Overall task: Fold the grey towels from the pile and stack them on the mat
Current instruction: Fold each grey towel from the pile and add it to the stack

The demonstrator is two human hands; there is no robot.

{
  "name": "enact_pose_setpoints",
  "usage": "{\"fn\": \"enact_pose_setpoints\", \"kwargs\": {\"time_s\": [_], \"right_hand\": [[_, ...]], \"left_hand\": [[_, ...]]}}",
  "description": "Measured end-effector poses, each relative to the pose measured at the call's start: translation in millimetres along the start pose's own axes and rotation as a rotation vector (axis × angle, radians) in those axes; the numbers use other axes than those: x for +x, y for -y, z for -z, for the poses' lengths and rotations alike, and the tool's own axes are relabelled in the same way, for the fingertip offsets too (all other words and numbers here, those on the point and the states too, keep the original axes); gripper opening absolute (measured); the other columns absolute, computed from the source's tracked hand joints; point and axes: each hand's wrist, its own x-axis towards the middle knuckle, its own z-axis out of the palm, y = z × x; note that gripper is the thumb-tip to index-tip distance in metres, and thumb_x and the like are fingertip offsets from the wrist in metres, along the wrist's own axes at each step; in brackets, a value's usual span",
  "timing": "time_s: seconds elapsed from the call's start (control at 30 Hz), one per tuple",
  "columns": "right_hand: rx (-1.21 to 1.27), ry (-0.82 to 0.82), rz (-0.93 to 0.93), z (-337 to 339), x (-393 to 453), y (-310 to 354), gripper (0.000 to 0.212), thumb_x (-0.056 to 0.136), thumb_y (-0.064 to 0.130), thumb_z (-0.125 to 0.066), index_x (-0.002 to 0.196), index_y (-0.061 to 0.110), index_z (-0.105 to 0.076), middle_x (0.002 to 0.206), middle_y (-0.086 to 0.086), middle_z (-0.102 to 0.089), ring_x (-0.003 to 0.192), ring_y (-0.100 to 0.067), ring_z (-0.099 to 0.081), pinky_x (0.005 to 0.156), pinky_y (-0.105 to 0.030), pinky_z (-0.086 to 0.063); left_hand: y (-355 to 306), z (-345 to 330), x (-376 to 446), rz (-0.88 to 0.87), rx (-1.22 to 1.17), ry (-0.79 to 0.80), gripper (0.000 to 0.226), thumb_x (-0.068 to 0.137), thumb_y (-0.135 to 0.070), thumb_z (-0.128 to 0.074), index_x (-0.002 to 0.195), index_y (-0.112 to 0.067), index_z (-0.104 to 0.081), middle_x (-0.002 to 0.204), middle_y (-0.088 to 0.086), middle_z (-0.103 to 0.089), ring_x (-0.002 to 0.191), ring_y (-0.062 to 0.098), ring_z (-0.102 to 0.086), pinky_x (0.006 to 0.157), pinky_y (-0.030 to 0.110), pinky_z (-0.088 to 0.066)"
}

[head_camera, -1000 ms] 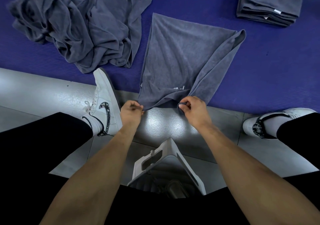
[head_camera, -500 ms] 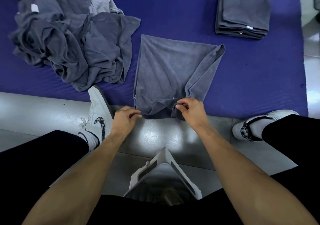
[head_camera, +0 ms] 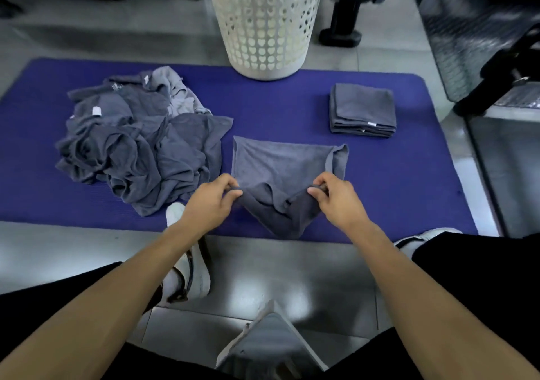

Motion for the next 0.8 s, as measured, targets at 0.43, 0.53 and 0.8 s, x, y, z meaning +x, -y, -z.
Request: {"fn": "enact_pose_setpoints", "kwargs": {"time_s": [0.43,0.53,0.8], "right_hand": [[0.003,-0.368,0.109,120.2,-27.0,79.9,0.016,0.102,0.033,-0.049,0.097,0.018,-0.045,0.078,-0.004,-0.059,0.071,-0.027,-0.057,0.060,-0.036,-0.043],[0.117,-0.481,0.144,134.9,-37.9,95.4,0.016,0.102,0.030,-0.049,0.097,0.015,-0.045,0.078,-0.006,-0.060,0.068,-0.024,-0.055,0.061,-0.040,-0.043],[0.107,-0.533,0.129,166.1,-33.9,106.0,0.015,0.101,0.033,-0.050,0.100,0.018,-0.048,0.082,0.004,-0.058,0.072,-0.006,-0.051,0.064,-0.029,-0.041]], "left_hand": [[-109.0,80.0,29.5,-0.066,-0.285,-0.333,0.008,0.098,-0.020,-0.058,0.091,-0.016,-0.056,0.081,-0.003,-0.065,0.075,0.011,-0.058,0.070,0.026,-0.040],[-134.2,107.0,28.9,-0.098,-0.381,-0.434,0.009,0.098,-0.022,-0.058,0.093,-0.015,-0.058,0.081,-0.009,-0.062,0.076,0.006,-0.058,0.070,0.021,-0.044],[-151.6,133.1,40.6,-0.104,-0.407,-0.450,0.016,0.095,-0.017,-0.062,0.080,-0.021,-0.061,0.079,-0.007,-0.064,0.074,0.009,-0.059,0.071,0.024,-0.045]]}}
